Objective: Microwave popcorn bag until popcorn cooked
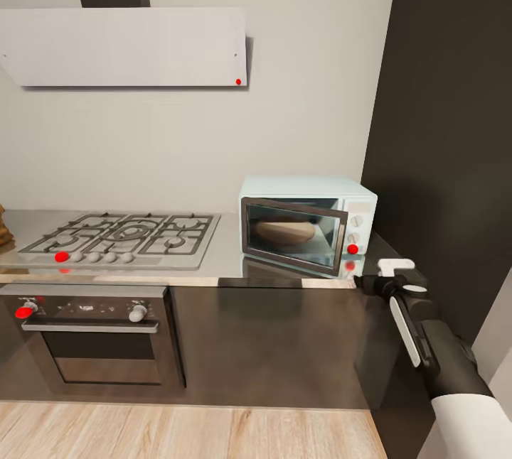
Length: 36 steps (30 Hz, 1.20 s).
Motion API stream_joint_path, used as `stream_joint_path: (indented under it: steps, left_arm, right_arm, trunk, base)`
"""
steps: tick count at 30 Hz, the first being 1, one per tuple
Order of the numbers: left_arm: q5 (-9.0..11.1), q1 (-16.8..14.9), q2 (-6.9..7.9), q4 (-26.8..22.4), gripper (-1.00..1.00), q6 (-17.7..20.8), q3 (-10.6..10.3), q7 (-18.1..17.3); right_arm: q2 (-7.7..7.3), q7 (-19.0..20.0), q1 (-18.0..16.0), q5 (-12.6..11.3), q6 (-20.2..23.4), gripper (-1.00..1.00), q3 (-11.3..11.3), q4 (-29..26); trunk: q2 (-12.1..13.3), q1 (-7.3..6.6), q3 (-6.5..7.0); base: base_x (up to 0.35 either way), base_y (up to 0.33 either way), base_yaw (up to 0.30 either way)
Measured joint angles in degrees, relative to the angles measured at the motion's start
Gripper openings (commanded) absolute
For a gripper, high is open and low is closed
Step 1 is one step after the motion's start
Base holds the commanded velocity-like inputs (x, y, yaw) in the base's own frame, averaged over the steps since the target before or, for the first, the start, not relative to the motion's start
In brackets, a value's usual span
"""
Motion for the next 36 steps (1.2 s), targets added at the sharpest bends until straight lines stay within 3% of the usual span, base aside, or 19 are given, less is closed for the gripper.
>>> stream_joint_path:
  steps: [12,24,25,28,36]
  left_arm:
    - [0.27,0.00,-0.58,-0.02,1.00,0.34,0.27,0.44]
    - [0.31,0.00,-0.52,0.04,1.00,0.35,0.22,0.47]
    - [0.31,0.00,-0.52,0.04,1.00,0.35,0.22,0.47]
    - [0.32,0.00,-0.52,0.04,1.00,0.35,0.23,0.47]
    - [0.32,0.00,-0.55,0.02,1.00,0.35,0.26,0.52]
  right_arm:
    - [0.74,-0.19,-0.36,0.70,2.66,1.00,-0.19,-2.78]
    - [0.61,-0.61,-0.35,0.80,4.22,1.00,-0.57,-3.14]
    - [0.58,-0.63,-0.35,0.81,4.22,1.00,-0.83,-3.14]
    - [0.53,-0.53,-0.35,0.90,4.22,1.00,-4.68,-3.20]
    - [0.55,-0.78,-0.35,1.38,4.13,1.00,-5.45,-3.23]
  trunk:
    - [0.00,0.00,0.00]
    - [0.00,-0.02,0.00]
    - [0.00,-0.02,0.00]
    - [0.00,-0.02,0.00]
    - [0.00,0.00,0.00]
  base:
    - [0.010,0.000,0.000]
    - [0.200,0.000,0.000]
    - [0.199,0.000,0.000]
    - [0.170,0.000,0.000]
    - [0.025,0.000,0.000]
